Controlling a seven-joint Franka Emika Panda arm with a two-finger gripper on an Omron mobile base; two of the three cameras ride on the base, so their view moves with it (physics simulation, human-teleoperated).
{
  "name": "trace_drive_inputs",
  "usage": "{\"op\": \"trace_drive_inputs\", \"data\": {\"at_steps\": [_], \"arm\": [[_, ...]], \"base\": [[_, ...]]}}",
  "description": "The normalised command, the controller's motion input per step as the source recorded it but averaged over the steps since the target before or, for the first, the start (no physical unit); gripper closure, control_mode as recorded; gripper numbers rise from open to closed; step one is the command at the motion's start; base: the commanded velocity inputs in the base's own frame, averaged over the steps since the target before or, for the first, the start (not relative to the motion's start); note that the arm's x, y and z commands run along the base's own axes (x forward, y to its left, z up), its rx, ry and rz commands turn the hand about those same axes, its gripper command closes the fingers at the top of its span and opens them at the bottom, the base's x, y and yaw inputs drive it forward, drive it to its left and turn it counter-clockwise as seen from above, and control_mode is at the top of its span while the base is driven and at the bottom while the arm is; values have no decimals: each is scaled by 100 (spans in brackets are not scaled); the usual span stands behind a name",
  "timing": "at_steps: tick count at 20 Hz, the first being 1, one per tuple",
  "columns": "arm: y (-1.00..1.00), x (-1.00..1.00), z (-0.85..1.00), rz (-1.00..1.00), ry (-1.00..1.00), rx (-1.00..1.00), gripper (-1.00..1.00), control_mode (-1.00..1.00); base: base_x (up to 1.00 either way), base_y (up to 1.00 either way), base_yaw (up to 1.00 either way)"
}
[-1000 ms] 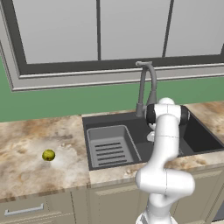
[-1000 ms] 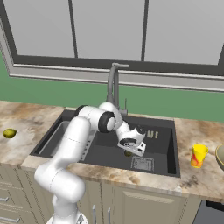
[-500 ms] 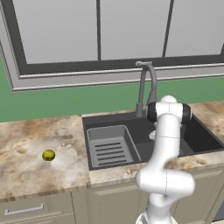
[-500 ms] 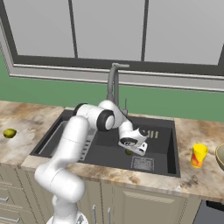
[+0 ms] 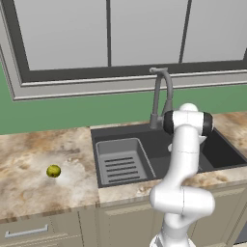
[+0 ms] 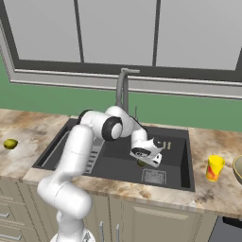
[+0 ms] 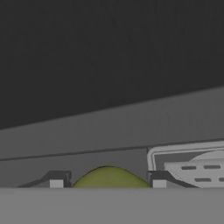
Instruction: Remove the pear and kiwi from the sink. Then move the bowl and cup from the counter to the sink for washing.
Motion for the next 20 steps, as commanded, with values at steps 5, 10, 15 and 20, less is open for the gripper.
{"op": "trace_drive_inputs", "data": {"at_steps": [5, 10, 15, 20], "arm": [[-9, -14, 26, 0, -4, 0, 100, -100], [-8, -23, 23, 0, -7, 0, 100, -100], [-10, -28, 23, 0, -10, 0, 100, -100], [-11, -25, 29, 0, -5, 0, 100, -100]], "base": [[0, 0, 0], [0, 0, 0], [0, 0, 0], [0, 0, 0]]}}
